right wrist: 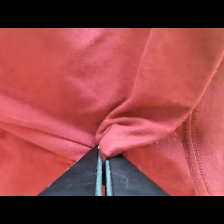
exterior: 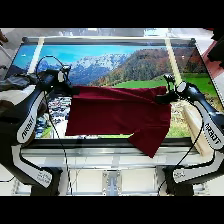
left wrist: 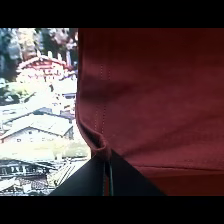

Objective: Fold the shirts.

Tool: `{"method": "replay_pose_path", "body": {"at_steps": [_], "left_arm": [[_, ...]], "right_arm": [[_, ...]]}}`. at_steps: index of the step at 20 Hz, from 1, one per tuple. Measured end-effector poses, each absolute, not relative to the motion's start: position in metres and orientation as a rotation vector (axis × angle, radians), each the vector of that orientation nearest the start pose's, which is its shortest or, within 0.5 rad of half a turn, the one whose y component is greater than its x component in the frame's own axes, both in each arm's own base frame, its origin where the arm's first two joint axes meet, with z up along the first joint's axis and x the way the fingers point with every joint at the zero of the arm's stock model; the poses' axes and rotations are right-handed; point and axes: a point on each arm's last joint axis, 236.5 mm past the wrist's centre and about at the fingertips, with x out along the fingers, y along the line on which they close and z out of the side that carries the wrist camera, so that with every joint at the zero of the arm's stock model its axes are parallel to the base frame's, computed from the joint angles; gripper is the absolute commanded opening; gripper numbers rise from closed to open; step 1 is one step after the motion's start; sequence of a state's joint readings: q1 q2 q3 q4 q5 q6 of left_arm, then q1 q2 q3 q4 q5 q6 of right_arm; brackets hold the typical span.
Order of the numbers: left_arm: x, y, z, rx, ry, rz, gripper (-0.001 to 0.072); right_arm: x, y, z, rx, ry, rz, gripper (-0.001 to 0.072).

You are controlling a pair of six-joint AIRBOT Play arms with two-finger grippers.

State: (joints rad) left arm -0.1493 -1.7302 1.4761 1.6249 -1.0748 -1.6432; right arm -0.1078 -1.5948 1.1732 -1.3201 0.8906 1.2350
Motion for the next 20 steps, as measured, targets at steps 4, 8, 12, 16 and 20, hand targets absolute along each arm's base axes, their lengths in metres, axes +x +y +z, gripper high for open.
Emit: {"method": "replay_pose_path", "body": {"at_steps": [4, 8, 12, 16, 20], "left_arm": [[0.474, -0.06, -0.074, 0.083, 1.322, -0.051, 0.0361], [0.476, -0.063, -0.066, 0.065, 1.315, -0.055, 0.0608], [0.481, -0.065, -0.016, 0.059, 1.251, -0.066, 0.0609], [0.462, -0.06, 0.043, 0.084, 1.167, -0.077, 0.0609], [0.4, -0.048, 0.029, 0.067, 1.194, -0.053, 0.0609]], "right_arm": [[0.439, 0.0, -0.095, 0.054, 1.262, 0.184, 0.0097], [0.44, 0.001, -0.085, 0.063, 1.248, 0.187, 0.0321], [0.439, -0.021, -0.031, -0.007, 1.199, 0.145, 0.0358], [0.408, -0.072, 0.033, 0.003, 1.153, 0.023, 0.0359], [0.334, -0.096, 0.027, 0.238, 1.215, -0.036, 0.0359]]}}
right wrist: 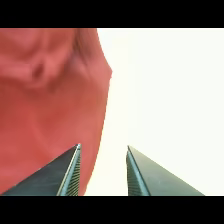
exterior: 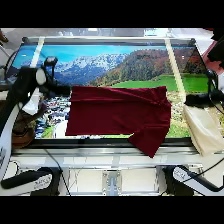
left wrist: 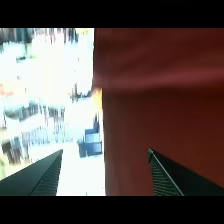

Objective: Fold the shirts.

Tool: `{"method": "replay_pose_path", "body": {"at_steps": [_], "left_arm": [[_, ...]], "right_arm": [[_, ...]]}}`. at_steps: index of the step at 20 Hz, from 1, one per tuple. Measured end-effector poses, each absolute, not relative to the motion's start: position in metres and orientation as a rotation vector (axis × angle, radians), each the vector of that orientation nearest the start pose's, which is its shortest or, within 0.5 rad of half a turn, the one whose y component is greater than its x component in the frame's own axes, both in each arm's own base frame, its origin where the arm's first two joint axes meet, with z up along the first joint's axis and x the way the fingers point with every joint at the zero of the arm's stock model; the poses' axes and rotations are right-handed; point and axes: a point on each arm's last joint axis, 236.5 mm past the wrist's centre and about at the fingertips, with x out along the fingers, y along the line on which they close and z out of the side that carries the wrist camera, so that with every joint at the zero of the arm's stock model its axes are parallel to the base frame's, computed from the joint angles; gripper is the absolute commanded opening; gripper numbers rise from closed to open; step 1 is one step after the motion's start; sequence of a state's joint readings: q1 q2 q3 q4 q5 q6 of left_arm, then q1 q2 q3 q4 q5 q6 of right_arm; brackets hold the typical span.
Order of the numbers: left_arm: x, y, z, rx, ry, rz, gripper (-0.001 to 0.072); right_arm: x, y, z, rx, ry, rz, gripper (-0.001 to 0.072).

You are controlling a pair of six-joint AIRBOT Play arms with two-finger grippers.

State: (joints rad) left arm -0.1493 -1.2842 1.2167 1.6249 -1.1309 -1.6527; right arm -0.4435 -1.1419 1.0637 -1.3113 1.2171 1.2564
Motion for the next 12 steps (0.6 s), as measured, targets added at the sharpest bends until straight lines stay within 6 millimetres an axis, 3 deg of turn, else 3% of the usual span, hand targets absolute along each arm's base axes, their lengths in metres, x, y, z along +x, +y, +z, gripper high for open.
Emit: {"method": "replay_pose_path", "body": {"at_steps": [3, 5, 9, 11, 12], "left_arm": [[0.354, -0.048, 0.0, 0.001, 1.233, -0.039, 0.0609], [0.332, -0.053, -0.012, -0.05, 1.262, -0.044, 0.0609], [0.315, -0.061, -0.018, -0.103, 1.27, -0.06, 0.0608], [0.312, -0.063, -0.019, -0.114, 1.274, -0.064, 0.0609], [0.311, -0.064, -0.019, -0.118, 1.275, -0.065, 0.0609]], "right_arm": [[0.277, -0.081, -0.013, 0.436, 1.32, -0.027, 0.0359], [0.251, -0.063, -0.04, 0.535, 1.379, -0.004, 0.036], [0.219, -0.024, -0.076, 0.686, 1.436, 0.054, 0.0364], [0.208, -0.012, -0.088, 0.728, 1.454, 0.063, 0.049], [0.205, -0.008, -0.092, 0.745, 1.456, 0.066, 0.049]]}}
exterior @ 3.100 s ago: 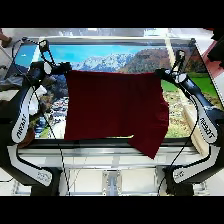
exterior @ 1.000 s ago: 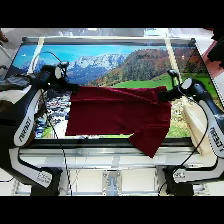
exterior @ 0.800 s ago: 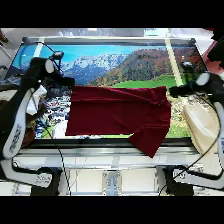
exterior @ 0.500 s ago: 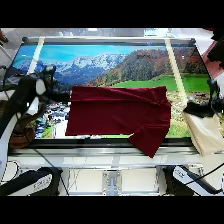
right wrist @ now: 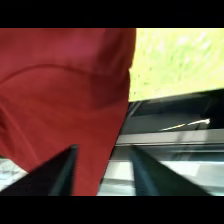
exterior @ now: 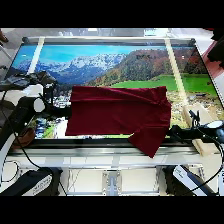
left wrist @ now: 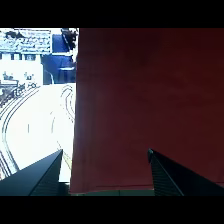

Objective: Fold the shirts.

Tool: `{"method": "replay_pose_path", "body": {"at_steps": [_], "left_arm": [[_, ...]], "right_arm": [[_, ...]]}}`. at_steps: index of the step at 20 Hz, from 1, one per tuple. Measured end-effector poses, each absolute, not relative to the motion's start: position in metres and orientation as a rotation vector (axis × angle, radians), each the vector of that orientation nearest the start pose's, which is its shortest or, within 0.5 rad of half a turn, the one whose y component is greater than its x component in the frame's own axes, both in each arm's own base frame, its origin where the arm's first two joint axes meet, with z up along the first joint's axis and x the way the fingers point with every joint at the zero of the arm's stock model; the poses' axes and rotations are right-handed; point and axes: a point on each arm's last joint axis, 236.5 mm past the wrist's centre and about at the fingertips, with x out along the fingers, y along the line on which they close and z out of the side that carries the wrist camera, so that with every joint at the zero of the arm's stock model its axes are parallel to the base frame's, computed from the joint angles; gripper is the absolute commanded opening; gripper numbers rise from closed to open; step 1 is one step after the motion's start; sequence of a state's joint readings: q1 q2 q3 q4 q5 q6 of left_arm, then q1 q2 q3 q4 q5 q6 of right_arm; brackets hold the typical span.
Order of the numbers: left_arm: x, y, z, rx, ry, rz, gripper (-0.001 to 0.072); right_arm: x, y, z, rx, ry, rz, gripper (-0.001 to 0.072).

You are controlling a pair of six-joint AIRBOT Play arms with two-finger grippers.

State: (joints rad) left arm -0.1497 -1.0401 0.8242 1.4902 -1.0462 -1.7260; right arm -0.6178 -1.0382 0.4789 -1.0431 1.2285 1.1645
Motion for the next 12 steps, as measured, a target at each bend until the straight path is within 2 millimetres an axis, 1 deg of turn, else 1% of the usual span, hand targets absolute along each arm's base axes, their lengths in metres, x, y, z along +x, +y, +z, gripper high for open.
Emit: {"method": "replay_pose_path", "body": {"at_steps": [1, 5, 6, 8, 12], "left_arm": [[0.31, -0.064, -0.02, -0.12, 1.275, -0.066, 0.0608], [0.309, -0.065, -0.02, -0.127, 1.276, -0.067, 0.0609], [0.309, -0.065, -0.02, -0.127, 1.276, -0.067, 0.0608], [0.308, -0.065, -0.02, -0.129, 1.277, -0.068, 0.0608], [0.308, -0.065, -0.02, -0.13, 1.277, -0.068, 0.0608]], "right_arm": [[0.201, -0.003, -0.095, 0.764, 1.464, 0.071, 0.0489], [0.197, 0.01, -0.104, 0.831, 1.451, 0.069, 0.0486], [0.197, 0.012, -0.106, 0.848, 1.447, 0.069, 0.0475], [0.198, 0.016, -0.108, 0.871, 1.435, 0.065, 0.039], [0.205, 0.022, -0.109, 0.885, 1.405, 0.07, 0.0382]]}}
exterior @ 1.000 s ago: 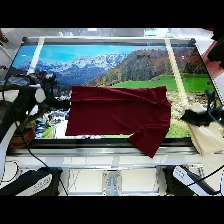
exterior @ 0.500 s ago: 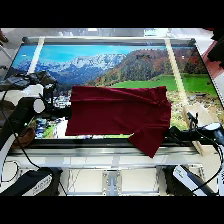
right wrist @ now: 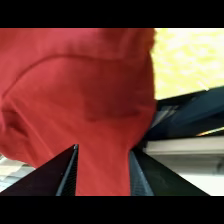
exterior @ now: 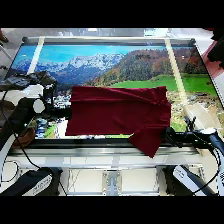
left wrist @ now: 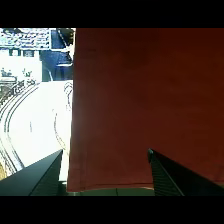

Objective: Fold the shirts.

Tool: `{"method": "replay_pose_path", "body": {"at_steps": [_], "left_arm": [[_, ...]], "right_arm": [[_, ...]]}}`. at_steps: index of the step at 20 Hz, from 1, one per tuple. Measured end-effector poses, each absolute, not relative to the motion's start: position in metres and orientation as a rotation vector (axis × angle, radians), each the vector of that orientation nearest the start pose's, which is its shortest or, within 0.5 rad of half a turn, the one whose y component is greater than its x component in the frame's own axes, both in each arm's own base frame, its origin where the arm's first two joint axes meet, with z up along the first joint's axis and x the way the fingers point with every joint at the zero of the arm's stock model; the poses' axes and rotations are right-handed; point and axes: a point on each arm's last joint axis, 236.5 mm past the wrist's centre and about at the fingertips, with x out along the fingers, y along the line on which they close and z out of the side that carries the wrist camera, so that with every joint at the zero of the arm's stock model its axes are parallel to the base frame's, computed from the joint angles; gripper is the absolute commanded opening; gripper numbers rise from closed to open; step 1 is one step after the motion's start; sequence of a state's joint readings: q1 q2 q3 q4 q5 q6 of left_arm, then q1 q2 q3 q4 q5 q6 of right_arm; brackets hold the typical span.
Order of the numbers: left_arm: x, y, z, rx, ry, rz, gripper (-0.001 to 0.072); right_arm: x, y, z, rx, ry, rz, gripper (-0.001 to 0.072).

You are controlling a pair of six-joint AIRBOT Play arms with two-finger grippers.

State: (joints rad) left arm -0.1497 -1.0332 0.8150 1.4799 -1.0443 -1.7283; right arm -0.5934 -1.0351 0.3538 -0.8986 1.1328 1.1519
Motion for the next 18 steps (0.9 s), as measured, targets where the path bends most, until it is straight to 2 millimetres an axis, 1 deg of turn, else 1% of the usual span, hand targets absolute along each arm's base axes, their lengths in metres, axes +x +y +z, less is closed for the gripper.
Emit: {"method": "replay_pose_path", "body": {"at_steps": [1, 2, 3, 4, 8, 9, 11, 13, 14, 15, 16, 18], "left_arm": [[0.308, -0.065, -0.02, -0.13, 1.277, -0.068, 0.0608], [0.308, -0.065, -0.02, -0.13, 1.277, -0.068, 0.0608], [0.308, -0.065, -0.02, -0.13, 1.277, -0.068, 0.0608], [0.308, -0.065, -0.02, -0.13, 1.276, -0.068, 0.0608], [0.311, -0.065, -0.018, -0.127, 1.262, -0.069, 0.0607], [0.314, -0.064, -0.015, -0.124, 1.24, -0.07, 0.0606], [0.323, -0.059, 0.001, -0.108, 1.163, -0.063, 0.0606], [0.323, -0.044, 0.015, -0.102, 1.092, 0.002, 0.0606], [0.317, -0.034, 0.016, -0.112, 1.079, 0.051, 0.0606], [0.308, -0.025, 0.011, -0.134, 1.075, 0.106, 0.0606], [0.293, -0.016, 0.001, -0.173, 1.088, 0.167, 0.0606], [0.264, -0.009, -0.028, -0.292, 1.124, 0.273, 0.0606]], "right_arm": [[0.207, 0.025, -0.109, 0.88, 1.402, 0.074, 0.032], [0.209, 0.026, -0.111, 0.865, 1.398, 0.075, 0.0172], [0.209, 0.026, -0.112, 0.849, 1.399, 0.077, 0.0051], [0.212, 0.027, -0.113, 0.838, 1.392, 0.073, 0.0034], [0.227, 0.037, -0.103, 0.876, 1.342, 0.11, 0.0033], [0.231, 0.039, -0.098, 0.881, 1.331, 0.125, 0.0033], [0.24, 0.041, -0.087, 0.881, 1.31, 0.155, 0.0033], [0.249, 0.04, -0.077, 0.875, 1.29, 0.178, 0.0033], [0.252, 0.039, -0.072, 0.868, 1.281, 0.186, 0.0033], [0.256, 0.038, -0.069, 0.861, 1.269, 0.193, 0.0033], [0.259, 0.038, -0.066, 0.856, 1.262, 0.201, 0.0033], [0.262, 0.038, -0.062, 0.85, 1.252, 0.212, 0.0033]]}}
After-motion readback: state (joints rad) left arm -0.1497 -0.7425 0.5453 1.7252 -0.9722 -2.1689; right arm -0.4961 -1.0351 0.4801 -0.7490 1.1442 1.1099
